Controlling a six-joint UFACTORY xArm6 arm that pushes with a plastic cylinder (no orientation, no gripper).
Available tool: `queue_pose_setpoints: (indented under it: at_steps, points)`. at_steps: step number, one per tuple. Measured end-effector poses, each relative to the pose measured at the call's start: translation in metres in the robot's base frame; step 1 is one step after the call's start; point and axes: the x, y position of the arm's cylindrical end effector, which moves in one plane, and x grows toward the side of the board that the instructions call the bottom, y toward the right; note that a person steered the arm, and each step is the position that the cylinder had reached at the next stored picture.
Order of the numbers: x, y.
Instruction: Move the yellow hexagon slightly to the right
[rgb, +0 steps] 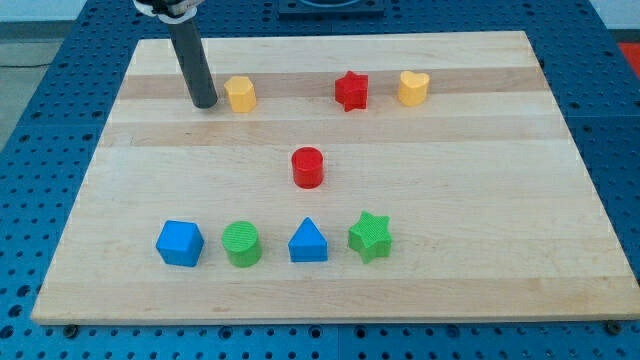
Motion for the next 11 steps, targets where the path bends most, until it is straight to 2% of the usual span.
queue_pose_setpoints:
  at_steps: [3,5,7,10,11]
  points:
    - [-0.017,0.02]
    - [0.008,0.018]
    - [0.007,0.027]
    - [-0.006,0.066]
    - [-0.017,0.062]
